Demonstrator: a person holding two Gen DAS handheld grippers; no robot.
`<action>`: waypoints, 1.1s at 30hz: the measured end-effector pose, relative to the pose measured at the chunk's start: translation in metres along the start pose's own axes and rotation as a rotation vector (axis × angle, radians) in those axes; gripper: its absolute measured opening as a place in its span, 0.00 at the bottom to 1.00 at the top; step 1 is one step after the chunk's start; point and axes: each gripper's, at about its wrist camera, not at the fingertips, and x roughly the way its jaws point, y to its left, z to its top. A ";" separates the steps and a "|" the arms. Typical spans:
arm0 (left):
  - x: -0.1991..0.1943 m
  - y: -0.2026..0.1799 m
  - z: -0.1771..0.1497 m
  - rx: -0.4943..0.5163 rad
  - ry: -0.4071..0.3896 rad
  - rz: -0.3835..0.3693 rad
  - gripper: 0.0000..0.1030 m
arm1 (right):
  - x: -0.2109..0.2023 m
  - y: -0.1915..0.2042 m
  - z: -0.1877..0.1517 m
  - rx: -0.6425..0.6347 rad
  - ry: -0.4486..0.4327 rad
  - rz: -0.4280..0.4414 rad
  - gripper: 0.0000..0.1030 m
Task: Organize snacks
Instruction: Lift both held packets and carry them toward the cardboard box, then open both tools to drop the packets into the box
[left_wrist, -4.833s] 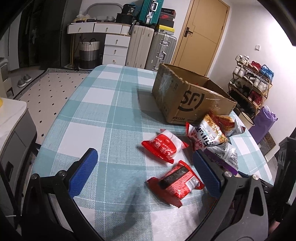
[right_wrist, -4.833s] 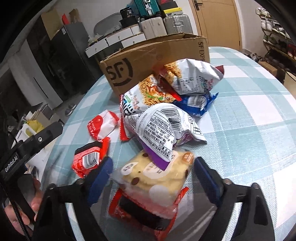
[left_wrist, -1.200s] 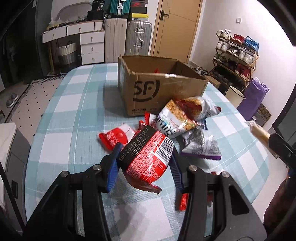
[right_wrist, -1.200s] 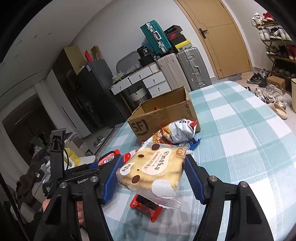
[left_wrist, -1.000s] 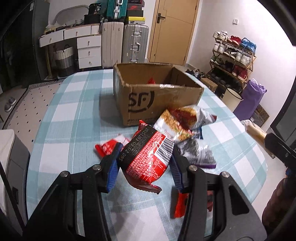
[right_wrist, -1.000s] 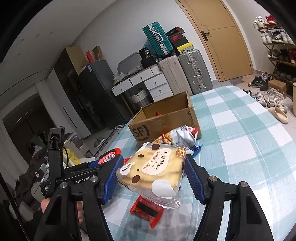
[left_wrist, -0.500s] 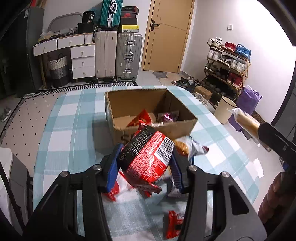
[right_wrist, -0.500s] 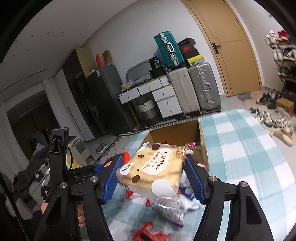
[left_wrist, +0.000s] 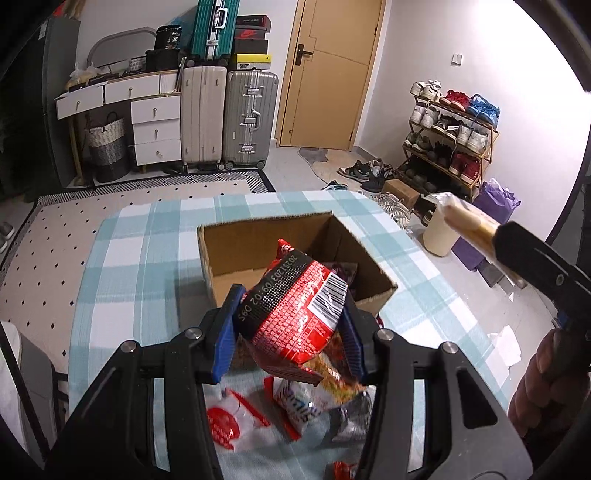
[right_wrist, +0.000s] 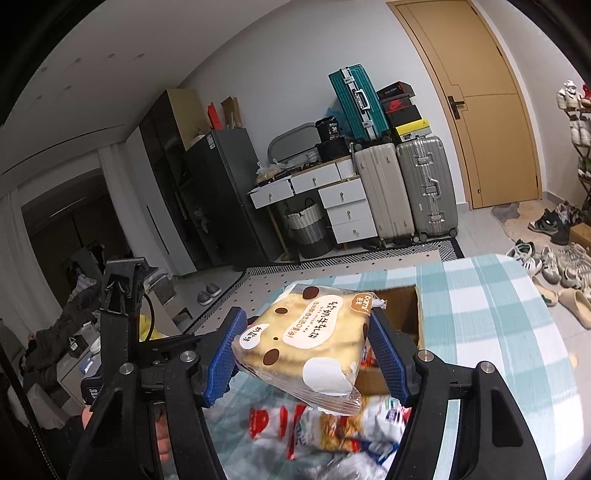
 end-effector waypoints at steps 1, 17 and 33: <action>0.003 -0.001 0.005 0.000 0.000 -0.004 0.45 | 0.003 0.000 0.004 0.000 -0.001 0.005 0.66; 0.066 0.008 0.051 0.002 0.019 0.009 0.45 | 0.071 -0.029 0.035 -0.016 0.047 -0.001 0.66; 0.137 0.036 0.053 -0.018 0.096 0.004 0.45 | 0.133 -0.075 0.013 0.022 0.148 -0.018 0.66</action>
